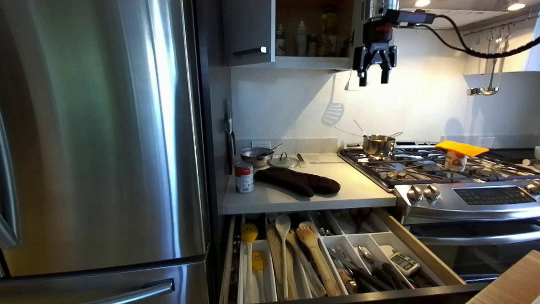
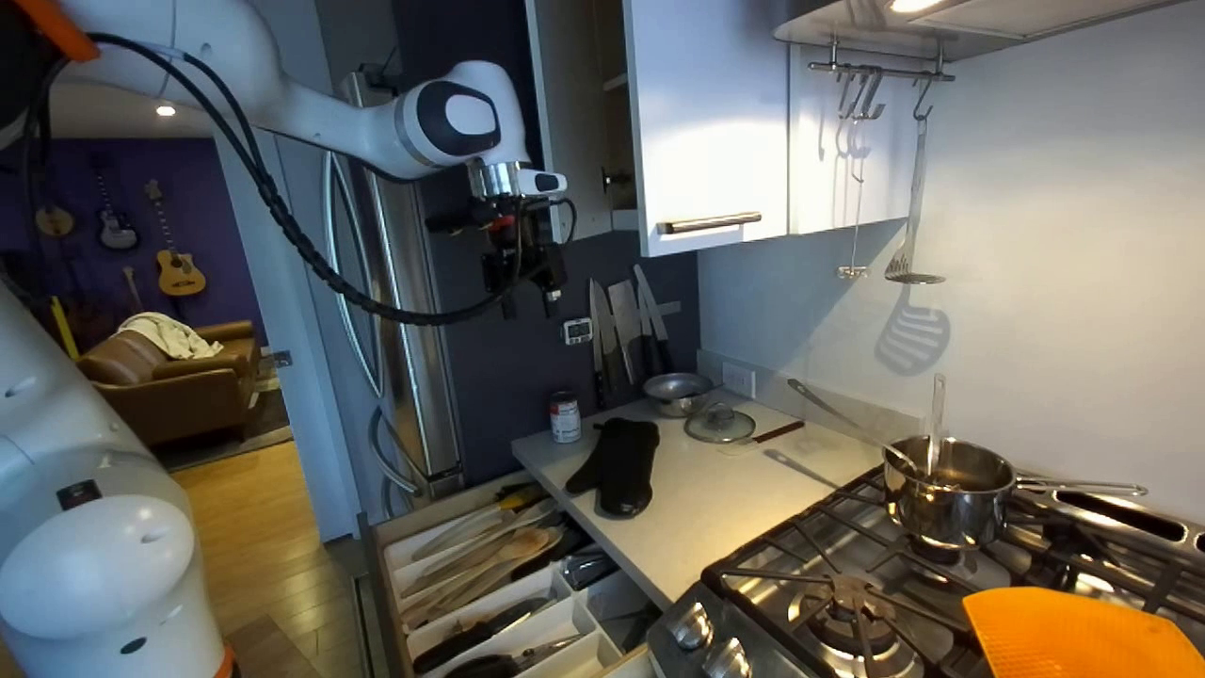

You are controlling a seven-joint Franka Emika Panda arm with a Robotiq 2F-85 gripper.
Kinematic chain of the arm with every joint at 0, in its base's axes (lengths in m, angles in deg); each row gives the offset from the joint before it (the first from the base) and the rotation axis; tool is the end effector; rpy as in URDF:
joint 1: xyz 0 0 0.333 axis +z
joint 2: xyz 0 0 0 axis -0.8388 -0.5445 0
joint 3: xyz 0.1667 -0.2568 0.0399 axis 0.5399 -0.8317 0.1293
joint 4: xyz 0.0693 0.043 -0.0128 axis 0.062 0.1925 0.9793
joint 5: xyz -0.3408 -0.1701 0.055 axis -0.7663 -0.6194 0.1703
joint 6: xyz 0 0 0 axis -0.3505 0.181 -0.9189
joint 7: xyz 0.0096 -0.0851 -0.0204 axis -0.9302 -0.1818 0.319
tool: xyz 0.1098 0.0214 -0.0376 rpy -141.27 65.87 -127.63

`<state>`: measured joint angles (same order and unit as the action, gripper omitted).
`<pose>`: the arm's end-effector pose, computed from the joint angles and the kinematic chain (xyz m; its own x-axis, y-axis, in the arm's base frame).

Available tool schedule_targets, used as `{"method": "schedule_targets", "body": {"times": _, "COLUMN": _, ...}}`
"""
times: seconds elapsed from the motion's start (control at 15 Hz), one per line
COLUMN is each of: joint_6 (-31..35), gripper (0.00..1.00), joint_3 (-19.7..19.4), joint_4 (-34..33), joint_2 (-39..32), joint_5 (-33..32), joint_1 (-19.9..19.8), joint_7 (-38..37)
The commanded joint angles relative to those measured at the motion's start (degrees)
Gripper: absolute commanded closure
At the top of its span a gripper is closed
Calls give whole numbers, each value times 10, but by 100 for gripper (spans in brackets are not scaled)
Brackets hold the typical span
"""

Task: Open the cabinet's right door completely

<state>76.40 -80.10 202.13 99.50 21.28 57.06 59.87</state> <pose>0.4672 -0.0017 0.5395 0.9984 0.0383 0.0424 0.0334 -0.9933 0.1105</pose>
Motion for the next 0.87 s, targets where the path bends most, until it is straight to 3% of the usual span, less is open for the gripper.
{"method": "schedule_targets", "body": {"times": 0.0, "joint_6": 67, "gripper": 0, "joint_3": -8, "joint_4": 64, "joint_2": 4, "joint_5": 35, "joint_1": 1, "joint_7": -14}}
{"method": "schedule_targets", "body": {"times": 0.47, "joint_6": 204, "gripper": 0, "joint_3": -18, "joint_4": 164, "joint_2": 5, "joint_5": 90, "joint_1": 1, "joint_7": 8}}
{"method": "schedule_targets", "body": {"times": 0.8, "joint_6": 189, "gripper": 0, "joint_3": -12, "joint_4": 143, "joint_2": -9, "joint_5": 73, "joint_1": -1, "joint_7": 1}}
